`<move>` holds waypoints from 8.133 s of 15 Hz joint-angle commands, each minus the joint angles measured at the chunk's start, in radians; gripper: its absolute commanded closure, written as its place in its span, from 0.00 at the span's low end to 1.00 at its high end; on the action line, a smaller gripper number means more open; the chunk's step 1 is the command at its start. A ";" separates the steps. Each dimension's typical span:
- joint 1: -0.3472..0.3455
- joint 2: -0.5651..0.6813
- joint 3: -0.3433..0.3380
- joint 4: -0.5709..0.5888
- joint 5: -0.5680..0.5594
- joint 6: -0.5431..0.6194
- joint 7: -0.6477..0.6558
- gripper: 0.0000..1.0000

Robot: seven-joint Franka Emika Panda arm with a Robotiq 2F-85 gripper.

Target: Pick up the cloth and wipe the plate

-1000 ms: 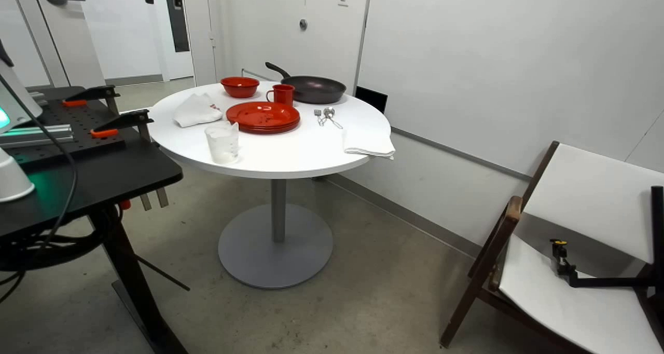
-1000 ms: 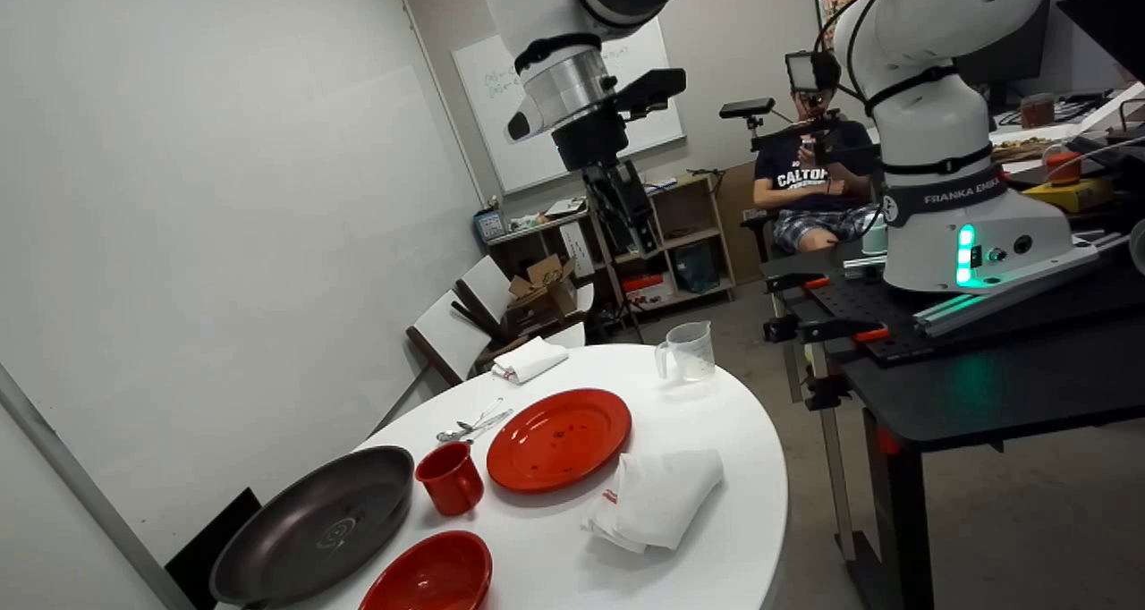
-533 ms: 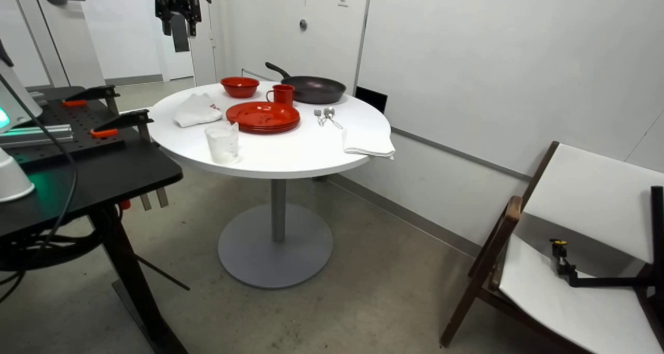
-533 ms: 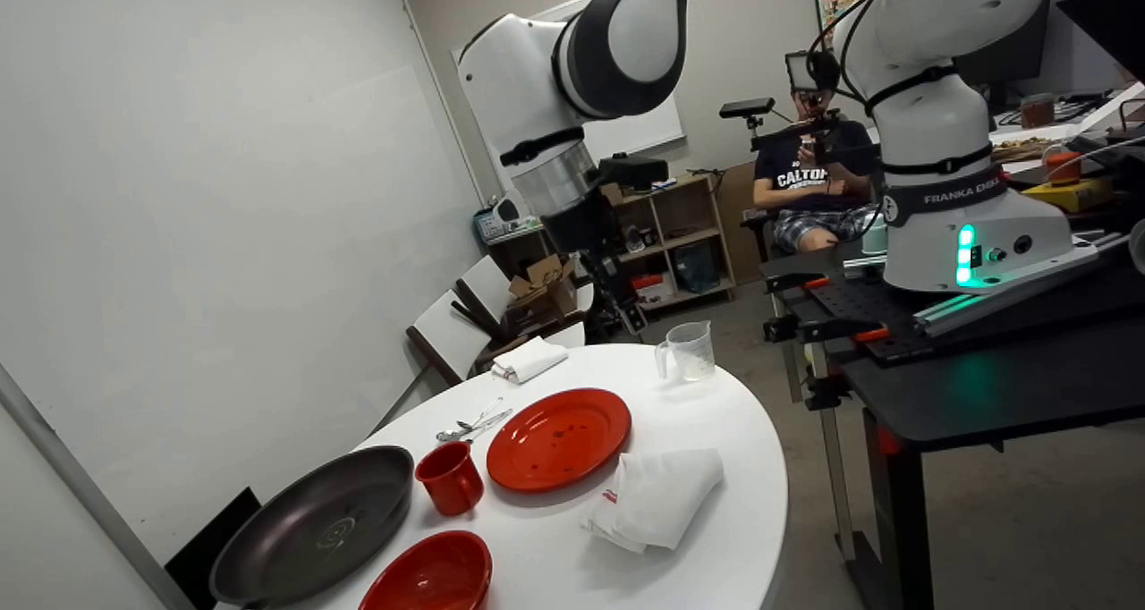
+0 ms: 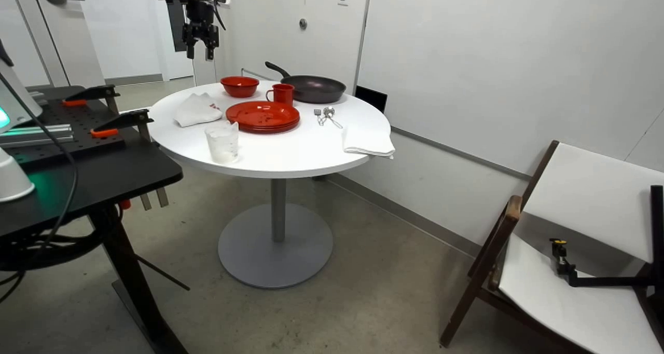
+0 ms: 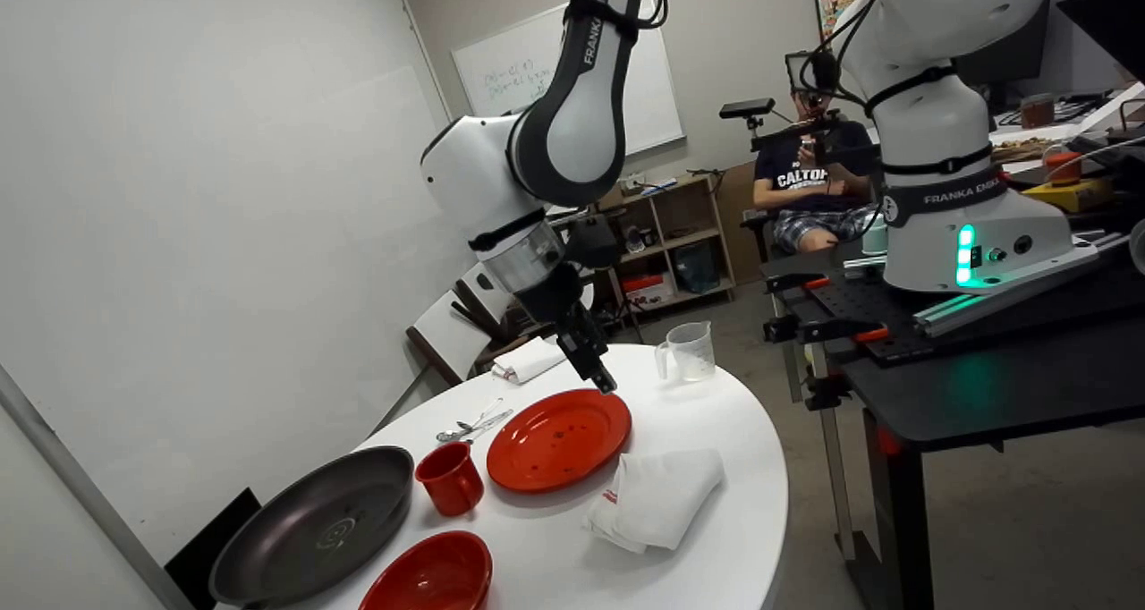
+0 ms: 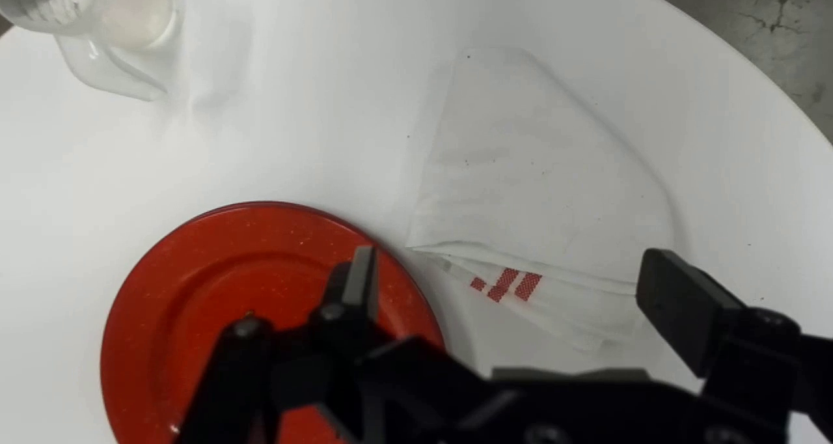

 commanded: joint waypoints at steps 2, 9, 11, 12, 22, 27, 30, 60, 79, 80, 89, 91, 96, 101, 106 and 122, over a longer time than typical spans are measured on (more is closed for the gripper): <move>0.083 0.162 -0.007 0.105 0.062 -0.019 0.127 0.00; 0.152 0.246 -0.017 0.133 0.132 0.001 0.176 0.00; 0.161 0.270 -0.021 0.155 0.138 0.001 0.190 0.00; 0.162 0.275 -0.022 0.160 0.138 0.001 0.191 0.00; 0.162 0.277 -0.025 0.167 0.139 0.001 0.192 0.00; 0.182 0.313 -0.039 0.175 0.126 0.038 0.218 0.00; 0.208 0.350 -0.058 0.185 0.112 0.051 0.234 0.00; 0.323 0.470 -0.182 0.321 0.017 0.028 0.477 0.95; 0.130 0.080 -0.195 0.177 0.013 -0.032 0.607 0.95; 0.123 0.097 -0.198 0.205 0.012 -0.028 0.627 0.95; 0.033 0.291 -0.185 0.543 0.098 -0.200 0.680 0.94; 0.018 0.345 -0.191 0.612 0.126 -0.264 0.694 0.94; 0.030 0.451 -0.233 0.745 0.100 -0.352 0.785 0.94; 0.034 0.522 -0.241 0.836 0.070 -0.414 0.841 0.94; 0.031 0.519 -0.231 0.814 0.074 -0.272 0.835 0.94; 0.046 0.526 -0.249 0.801 0.046 -0.081 0.820 0.95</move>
